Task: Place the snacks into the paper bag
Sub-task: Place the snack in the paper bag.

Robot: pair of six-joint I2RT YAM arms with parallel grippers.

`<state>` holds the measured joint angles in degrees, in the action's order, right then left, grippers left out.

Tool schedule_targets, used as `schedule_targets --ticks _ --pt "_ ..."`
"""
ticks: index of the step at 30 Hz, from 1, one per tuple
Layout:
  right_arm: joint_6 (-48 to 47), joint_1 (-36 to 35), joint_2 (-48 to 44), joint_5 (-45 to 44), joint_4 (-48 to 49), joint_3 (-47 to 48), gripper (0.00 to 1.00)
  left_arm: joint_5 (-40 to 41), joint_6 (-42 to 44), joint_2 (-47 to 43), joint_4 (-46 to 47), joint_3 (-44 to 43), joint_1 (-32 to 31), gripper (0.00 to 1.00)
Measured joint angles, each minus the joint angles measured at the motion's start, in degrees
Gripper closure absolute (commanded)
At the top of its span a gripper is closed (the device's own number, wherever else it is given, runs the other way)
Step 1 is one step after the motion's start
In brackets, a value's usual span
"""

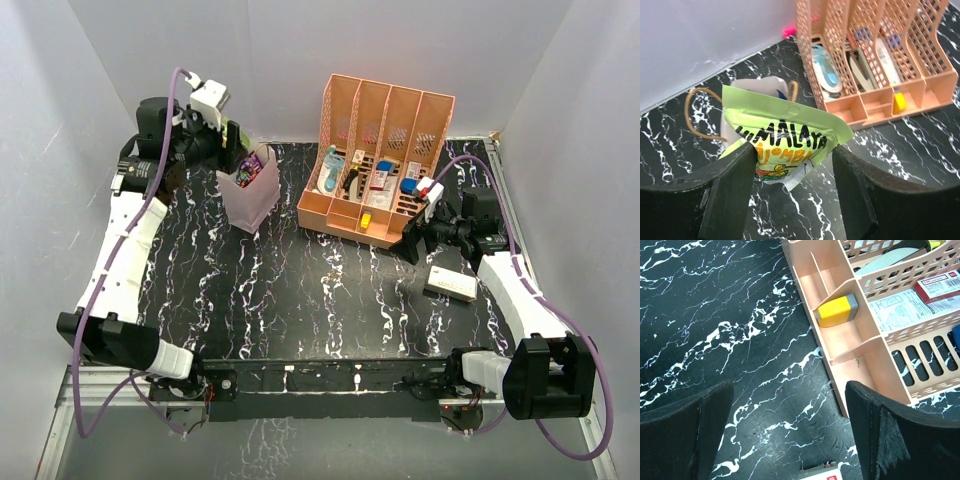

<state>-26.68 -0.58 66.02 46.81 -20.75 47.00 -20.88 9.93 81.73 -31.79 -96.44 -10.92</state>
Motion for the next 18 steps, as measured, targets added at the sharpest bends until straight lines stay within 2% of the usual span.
schedule_targets --ticks 7,18 --pt "0.0 0.0 0.0 0.02 0.0 0.0 0.02 0.83 -1.81 4.07 4.83 -0.74 4.02 0.42" --pt "0.0 0.0 0.0 0.02 0.0 0.0 0.02 -2.64 -5.33 6.8 11.65 0.94 4.96 0.43"
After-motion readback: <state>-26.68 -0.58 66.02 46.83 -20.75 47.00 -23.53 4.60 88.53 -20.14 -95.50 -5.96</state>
